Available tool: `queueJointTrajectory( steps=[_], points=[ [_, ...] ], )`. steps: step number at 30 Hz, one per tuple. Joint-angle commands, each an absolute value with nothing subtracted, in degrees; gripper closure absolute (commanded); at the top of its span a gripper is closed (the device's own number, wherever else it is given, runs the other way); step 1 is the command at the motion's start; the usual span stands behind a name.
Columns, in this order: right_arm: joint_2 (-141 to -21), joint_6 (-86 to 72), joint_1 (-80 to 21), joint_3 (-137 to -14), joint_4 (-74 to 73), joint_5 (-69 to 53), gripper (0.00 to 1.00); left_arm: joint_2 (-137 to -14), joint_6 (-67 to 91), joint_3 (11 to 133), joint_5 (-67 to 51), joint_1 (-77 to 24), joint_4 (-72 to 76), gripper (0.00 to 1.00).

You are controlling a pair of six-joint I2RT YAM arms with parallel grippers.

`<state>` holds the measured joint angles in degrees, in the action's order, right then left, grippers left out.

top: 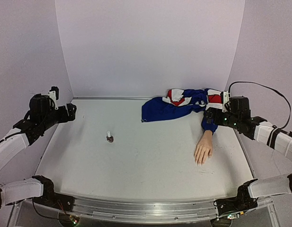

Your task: Paint the nails

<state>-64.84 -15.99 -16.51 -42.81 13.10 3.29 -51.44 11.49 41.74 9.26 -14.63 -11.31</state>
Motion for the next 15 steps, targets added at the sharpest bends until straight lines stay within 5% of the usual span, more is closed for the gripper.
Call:
queueJointTrajectory(
  steps=[1, 15],
  points=[
    [-70.0, -18.5, -16.3, -45.5, 17.4, -6.0, 0.02, -55.5, 19.4, 41.2, -4.3, -11.8, -14.5, 0.01],
    [-86.9, -18.0, -27.7, -53.5, 17.6, -9.4, 0.02, -77.6, 23.4, 43.6, -20.8, -18.0, -13.2, 0.09]
  ],
)
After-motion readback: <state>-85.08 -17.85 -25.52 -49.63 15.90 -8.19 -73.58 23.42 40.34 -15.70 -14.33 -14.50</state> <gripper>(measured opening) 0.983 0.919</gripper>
